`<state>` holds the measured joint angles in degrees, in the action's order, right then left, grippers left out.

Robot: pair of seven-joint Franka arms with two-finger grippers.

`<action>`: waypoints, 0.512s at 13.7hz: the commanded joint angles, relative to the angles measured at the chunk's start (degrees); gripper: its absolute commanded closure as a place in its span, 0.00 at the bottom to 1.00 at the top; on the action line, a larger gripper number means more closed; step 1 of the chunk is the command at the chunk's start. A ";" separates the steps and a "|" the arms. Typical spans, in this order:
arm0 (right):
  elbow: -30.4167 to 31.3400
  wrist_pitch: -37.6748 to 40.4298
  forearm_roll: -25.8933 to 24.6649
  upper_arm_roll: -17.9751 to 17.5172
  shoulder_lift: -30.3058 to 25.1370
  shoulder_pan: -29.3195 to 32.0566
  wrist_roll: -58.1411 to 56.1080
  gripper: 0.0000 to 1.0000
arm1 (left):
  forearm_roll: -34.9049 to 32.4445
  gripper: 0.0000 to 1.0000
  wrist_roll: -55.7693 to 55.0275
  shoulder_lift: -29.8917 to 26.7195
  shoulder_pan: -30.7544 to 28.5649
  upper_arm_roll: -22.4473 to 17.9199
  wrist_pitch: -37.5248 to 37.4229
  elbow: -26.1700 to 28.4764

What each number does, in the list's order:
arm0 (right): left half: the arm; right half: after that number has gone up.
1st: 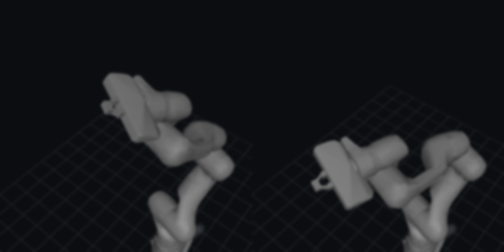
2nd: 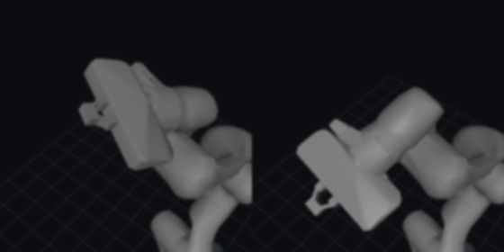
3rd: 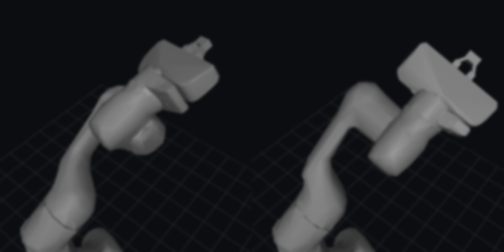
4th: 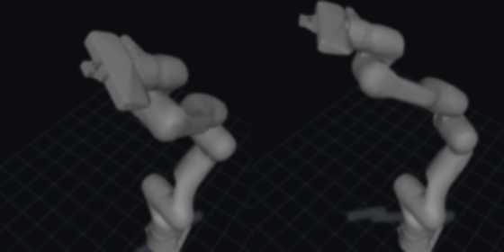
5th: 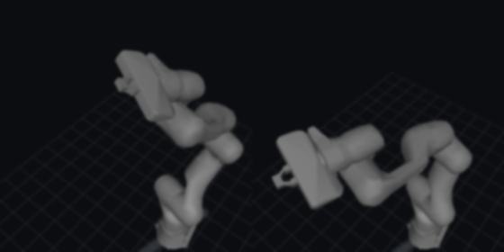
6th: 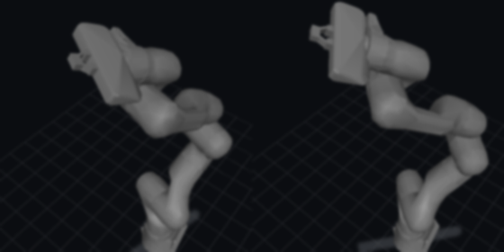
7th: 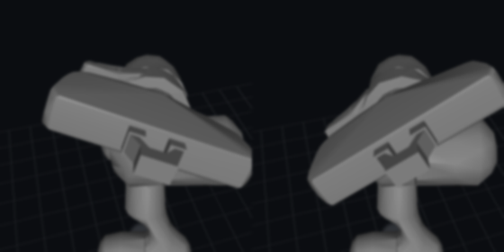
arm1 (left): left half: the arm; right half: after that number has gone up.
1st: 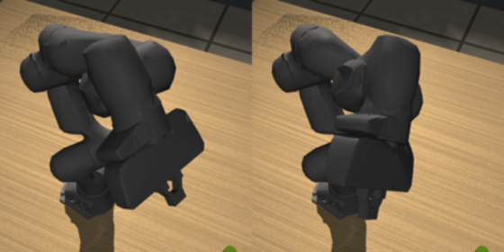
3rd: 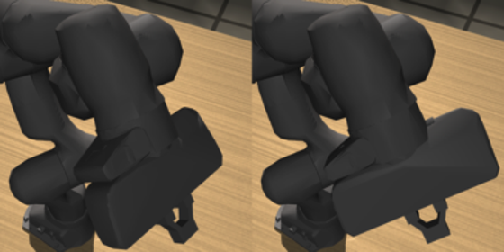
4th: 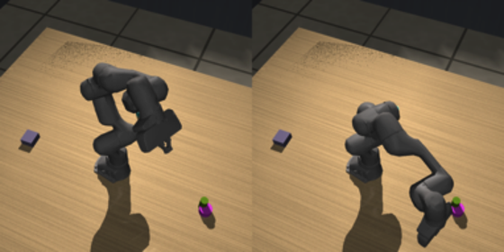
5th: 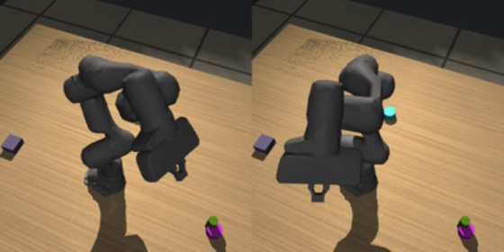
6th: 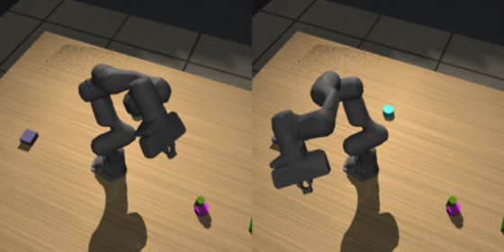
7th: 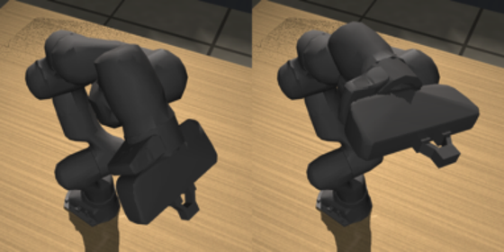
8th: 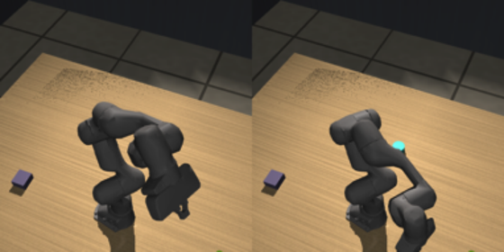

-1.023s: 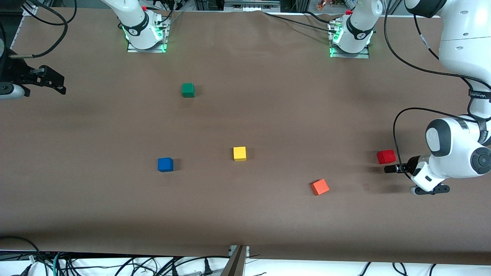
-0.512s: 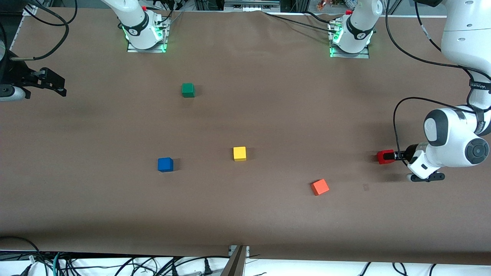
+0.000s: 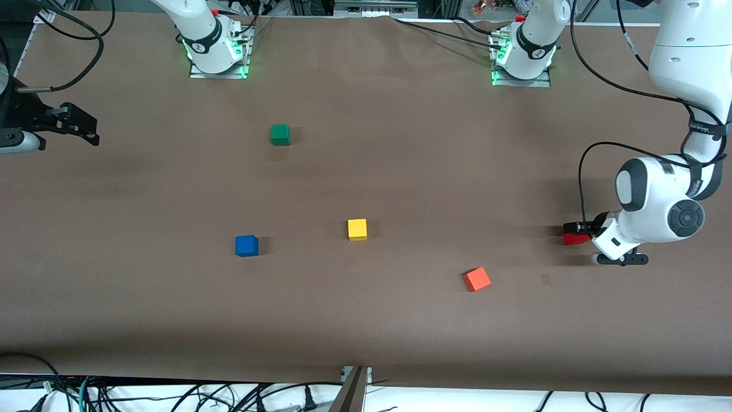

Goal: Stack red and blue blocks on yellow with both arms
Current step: 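Close the left gripper on the red cube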

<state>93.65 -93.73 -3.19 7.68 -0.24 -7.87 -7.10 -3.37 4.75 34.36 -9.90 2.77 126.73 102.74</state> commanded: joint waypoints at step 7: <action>-3.30 0.30 -0.15 -1.18 0.85 -0.39 -0.99 0.00 | -1.55 0.68 -0.80 -2.55 0.05 -0.04 1.94 3.52</action>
<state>92.17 -94.10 -3.18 6.74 -0.22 -8.29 -7.31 -3.48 4.65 33.64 -9.77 2.83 127.97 104.25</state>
